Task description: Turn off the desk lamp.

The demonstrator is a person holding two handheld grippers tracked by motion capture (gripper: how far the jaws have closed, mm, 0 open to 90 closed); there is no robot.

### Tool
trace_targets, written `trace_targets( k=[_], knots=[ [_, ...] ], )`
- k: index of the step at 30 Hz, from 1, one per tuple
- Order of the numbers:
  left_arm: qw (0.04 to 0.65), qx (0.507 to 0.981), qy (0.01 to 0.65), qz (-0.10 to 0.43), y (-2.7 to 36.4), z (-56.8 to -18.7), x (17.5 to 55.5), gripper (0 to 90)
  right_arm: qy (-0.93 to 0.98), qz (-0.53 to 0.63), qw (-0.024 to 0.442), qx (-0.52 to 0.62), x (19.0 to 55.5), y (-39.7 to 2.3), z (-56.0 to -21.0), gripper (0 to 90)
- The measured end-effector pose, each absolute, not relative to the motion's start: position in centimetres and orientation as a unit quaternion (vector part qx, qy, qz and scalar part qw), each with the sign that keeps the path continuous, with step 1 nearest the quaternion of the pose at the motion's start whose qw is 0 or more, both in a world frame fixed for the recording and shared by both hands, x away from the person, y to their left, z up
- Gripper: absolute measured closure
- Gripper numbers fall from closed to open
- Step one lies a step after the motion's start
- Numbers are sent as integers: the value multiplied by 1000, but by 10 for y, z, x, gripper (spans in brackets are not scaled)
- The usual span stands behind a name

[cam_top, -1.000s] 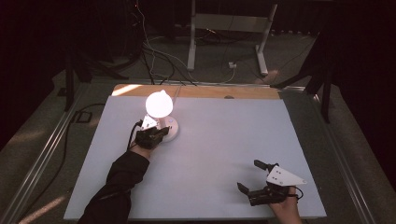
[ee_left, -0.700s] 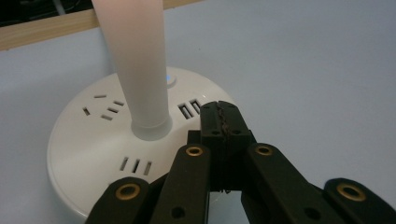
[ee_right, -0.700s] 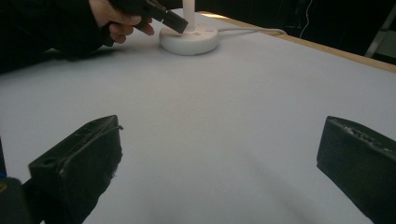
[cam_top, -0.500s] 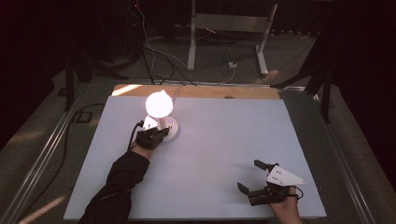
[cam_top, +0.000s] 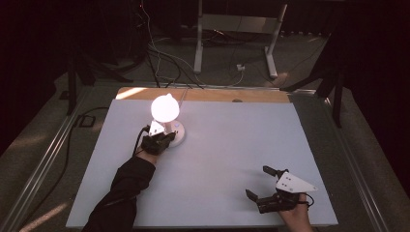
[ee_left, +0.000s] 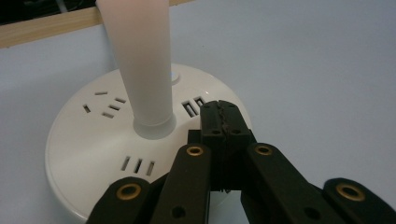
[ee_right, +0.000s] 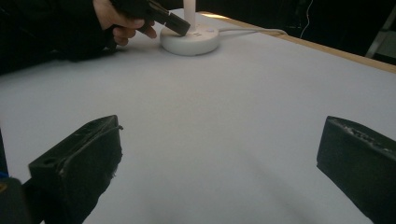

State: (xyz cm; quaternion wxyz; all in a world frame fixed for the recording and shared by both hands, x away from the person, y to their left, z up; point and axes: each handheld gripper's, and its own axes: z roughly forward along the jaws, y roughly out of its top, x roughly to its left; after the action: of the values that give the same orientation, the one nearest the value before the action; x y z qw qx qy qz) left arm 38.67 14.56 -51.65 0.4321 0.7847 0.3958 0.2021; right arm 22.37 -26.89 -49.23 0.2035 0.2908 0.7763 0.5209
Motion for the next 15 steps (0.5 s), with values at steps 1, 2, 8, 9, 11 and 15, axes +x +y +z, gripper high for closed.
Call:
trace_targets(
  k=[1, 2, 8, 9, 11, 15],
  knots=[
    [430, 785, 397, 201, 145, -516, 387, 900, 776, 521, 203, 291, 224, -269, -492, 0],
    [429, 785, 398, 205, 145, -515, 386, 900, 777, 521, 202, 290, 224, -269, -492, 0],
    [443, 773, 407, 201, 150, -509, 386, 900, 776, 522, 203, 291, 224, -269, -492, 0],
    [444, 774, 406, 200, 150, -509, 386, 900, 776, 522, 203, 291, 224, -269, -492, 0],
    [443, 774, 405, 200, 150, -508, 386, 900, 777, 521, 202, 291, 224, -269, -492, 0],
    [439, 777, 405, 198, 149, -509, 387, 900, 776, 521, 202, 291, 224, -269, -492, 0]
  ],
)
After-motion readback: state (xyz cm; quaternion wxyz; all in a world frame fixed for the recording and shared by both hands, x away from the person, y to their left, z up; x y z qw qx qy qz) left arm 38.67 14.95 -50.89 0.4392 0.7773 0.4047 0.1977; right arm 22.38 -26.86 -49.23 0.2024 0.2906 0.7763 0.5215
